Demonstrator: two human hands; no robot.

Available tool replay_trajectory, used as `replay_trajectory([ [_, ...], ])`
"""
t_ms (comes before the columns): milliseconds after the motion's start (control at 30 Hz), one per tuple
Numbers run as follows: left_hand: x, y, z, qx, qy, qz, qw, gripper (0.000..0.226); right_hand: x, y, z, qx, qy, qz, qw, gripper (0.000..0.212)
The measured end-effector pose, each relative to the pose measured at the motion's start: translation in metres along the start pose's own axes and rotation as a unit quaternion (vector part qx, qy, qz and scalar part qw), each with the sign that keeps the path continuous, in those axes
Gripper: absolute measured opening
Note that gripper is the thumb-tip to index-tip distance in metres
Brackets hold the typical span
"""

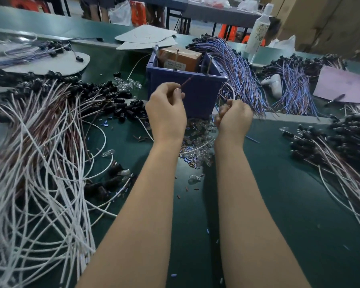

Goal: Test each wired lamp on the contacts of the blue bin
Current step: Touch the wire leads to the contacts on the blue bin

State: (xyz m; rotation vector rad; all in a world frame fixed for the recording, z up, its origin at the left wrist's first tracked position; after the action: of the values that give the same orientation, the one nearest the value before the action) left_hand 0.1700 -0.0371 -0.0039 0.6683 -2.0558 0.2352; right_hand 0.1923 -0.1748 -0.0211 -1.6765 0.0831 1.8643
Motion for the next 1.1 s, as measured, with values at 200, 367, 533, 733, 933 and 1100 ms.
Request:
replay_trajectory([
  [200,-0.008,0.001,-0.005,0.077,0.057,0.060,0.994,0.010,0.004,-0.004,0.011,0.034,0.083,0.016,0.996,0.025],
  [367,-0.014,-0.006,-0.013,0.084,0.116,0.068,0.987,0.014,0.006,-0.009,0.008,0.038,0.110,0.070,0.991,0.025],
  [533,-0.019,-0.011,-0.015,0.073,0.119,0.037,0.990,0.018,0.007,-0.011,0.003,0.030,0.074,0.027,0.996,0.024],
  [733,-0.019,-0.015,-0.014,0.067,0.104,0.033,0.992,0.012,0.009,-0.014,-0.001,0.018,0.090,0.066,0.994,0.019],
  [933,-0.024,-0.017,-0.014,0.050,0.112,0.043,0.992,0.013,0.009,-0.017,-0.001,-0.023,0.069,0.046,0.996,0.017],
  [1100,-0.024,-0.018,-0.016,0.038,0.120,0.051,0.991,0.013,0.010,-0.019,0.001,-0.034,0.066,0.068,0.995,0.017],
])
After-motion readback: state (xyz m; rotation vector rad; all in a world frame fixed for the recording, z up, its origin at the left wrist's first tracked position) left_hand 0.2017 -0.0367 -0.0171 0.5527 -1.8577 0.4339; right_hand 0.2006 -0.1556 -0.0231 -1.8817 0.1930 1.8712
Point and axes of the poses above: each hand's wrist, its own z-axis away from the middle knuckle, its own y-axis out of the back of the hand, x = y × z, the point moved 4 cm from there along -z, towards the middle knuckle, and after that the axes turned 12 degrees about -y, right-handed, at the moved point
